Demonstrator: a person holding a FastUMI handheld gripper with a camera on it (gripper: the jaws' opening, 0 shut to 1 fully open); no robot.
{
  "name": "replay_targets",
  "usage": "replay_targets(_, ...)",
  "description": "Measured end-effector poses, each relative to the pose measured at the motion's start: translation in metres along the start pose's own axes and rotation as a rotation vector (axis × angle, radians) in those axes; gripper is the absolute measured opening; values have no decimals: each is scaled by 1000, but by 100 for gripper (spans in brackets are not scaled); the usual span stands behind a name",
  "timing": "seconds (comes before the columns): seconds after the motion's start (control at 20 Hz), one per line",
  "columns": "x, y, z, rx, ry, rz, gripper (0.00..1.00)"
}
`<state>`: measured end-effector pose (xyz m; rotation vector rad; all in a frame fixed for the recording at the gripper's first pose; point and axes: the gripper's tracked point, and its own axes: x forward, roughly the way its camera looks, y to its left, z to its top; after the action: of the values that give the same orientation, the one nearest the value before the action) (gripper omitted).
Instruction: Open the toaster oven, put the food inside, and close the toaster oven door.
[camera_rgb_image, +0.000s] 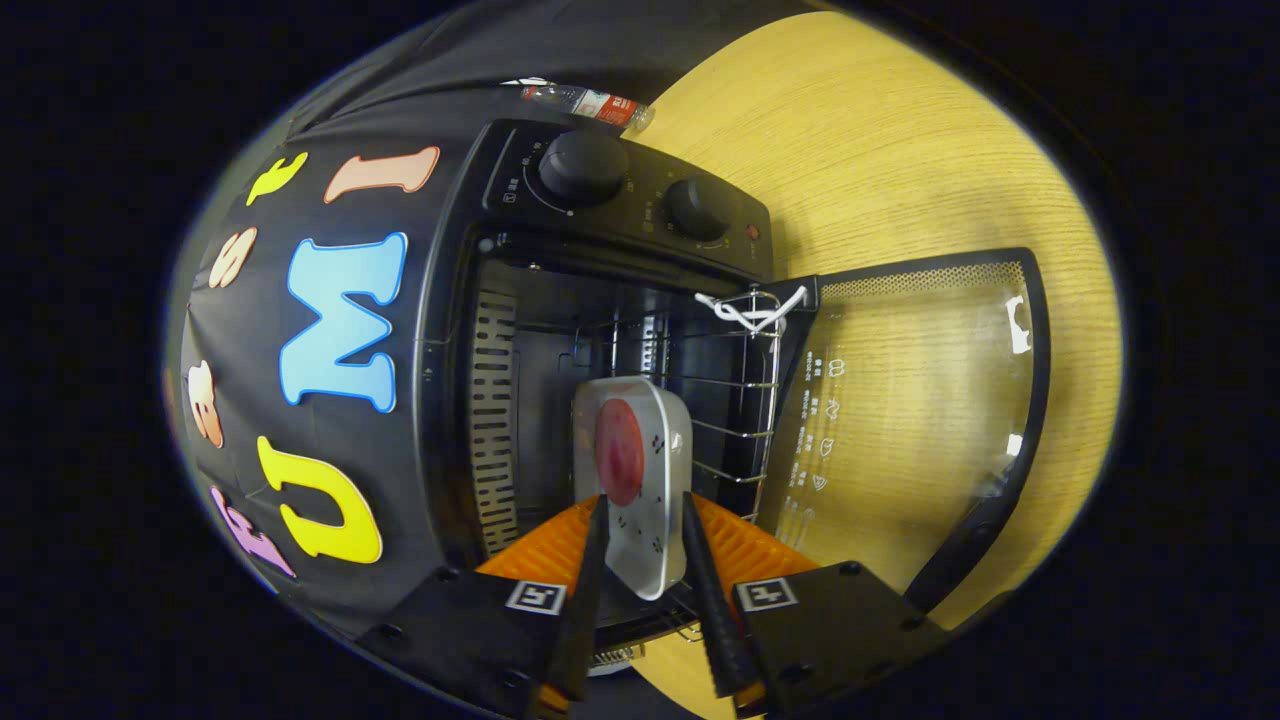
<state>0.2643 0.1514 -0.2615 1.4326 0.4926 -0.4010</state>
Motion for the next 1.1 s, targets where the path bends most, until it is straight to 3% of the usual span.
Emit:
replay_targets(0.25,-37,3,-7,-116,75,20,98)
replay_targets(0.45,-73,-3,-12,-335,158,35,97)
replay_targets(0.65,-102,-20,-20,-410,254,41,97)
replay_targets(1.1,-144,-82,-31,-779,386,-20,98)
